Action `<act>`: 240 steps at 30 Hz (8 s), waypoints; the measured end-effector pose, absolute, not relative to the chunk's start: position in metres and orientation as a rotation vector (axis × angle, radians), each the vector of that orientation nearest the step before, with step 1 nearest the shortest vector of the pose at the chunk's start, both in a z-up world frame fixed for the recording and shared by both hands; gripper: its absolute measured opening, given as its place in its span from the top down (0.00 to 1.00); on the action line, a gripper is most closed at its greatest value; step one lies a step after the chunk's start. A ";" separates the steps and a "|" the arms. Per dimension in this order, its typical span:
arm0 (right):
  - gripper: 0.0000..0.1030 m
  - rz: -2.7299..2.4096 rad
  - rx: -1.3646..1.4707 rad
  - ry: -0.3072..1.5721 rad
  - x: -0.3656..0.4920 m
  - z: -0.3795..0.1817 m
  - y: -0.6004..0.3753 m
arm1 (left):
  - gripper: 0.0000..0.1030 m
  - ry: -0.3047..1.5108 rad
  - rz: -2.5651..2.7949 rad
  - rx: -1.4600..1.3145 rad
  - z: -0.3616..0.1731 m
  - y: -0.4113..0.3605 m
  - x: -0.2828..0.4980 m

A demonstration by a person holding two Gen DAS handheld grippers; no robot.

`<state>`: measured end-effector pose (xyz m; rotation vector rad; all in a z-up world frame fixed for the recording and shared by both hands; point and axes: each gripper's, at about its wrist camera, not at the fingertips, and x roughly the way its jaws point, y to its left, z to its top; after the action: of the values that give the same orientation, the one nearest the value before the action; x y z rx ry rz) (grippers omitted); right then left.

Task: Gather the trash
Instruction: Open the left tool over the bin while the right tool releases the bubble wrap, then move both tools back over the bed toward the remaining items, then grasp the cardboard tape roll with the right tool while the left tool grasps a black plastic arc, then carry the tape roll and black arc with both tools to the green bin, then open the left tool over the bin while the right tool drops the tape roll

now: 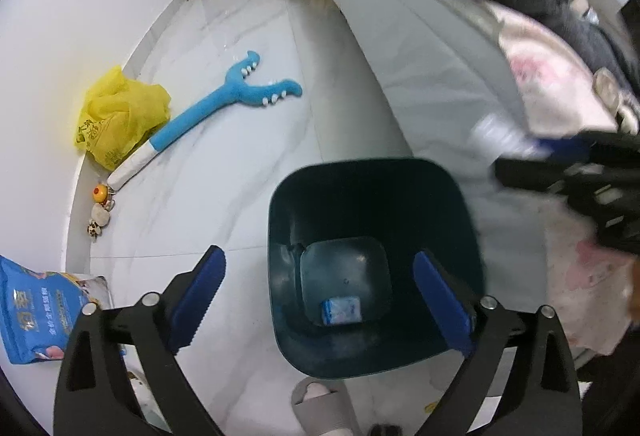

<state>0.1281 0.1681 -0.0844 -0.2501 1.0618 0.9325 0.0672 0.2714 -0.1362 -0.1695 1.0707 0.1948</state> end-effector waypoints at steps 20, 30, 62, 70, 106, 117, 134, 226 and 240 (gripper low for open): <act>0.63 0.886 -0.416 1.226 0.128 -0.162 0.202 | 0.05 0.837 0.189 -0.194 -0.053 0.279 0.042; 0.35 0.884 -0.427 1.238 0.124 -0.163 0.205 | 0.05 0.744 0.141 -0.185 -0.025 0.276 0.042; 0.21 0.733 -0.260 0.830 0.150 -0.022 0.031 | 0.21 0.615 -0.054 -0.172 0.020 0.174 0.107; 0.19 0.604 -0.180 0.798 0.168 -0.012 -0.038 | 0.21 0.620 -0.128 -0.146 0.014 0.134 0.125; 0.46 0.357 -0.107 0.882 0.188 -0.066 -0.154 | 0.17 0.694 -0.349 -0.064 -0.037 -0.008 0.198; 0.46 0.389 0.024 0.818 0.185 -0.045 -0.199 | 0.31 0.744 -0.437 -0.057 -0.058 -0.038 0.214; 0.46 0.400 0.152 0.774 0.185 -0.038 -0.253 | 0.40 0.845 -0.470 -0.022 -0.093 -0.076 0.237; 0.46 0.895 -0.066 0.864 0.144 -0.013 0.096 | 0.47 1.265 0.061 -0.261 -0.189 0.241 0.114; 0.46 0.925 -0.156 0.969 0.140 -0.053 0.150 | 0.32 1.225 0.095 -0.335 -0.182 0.291 0.085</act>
<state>0.1397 0.1498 -0.0526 -0.1563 0.9693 0.9252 0.0854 0.2908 -0.1818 -0.3352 1.2246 0.0953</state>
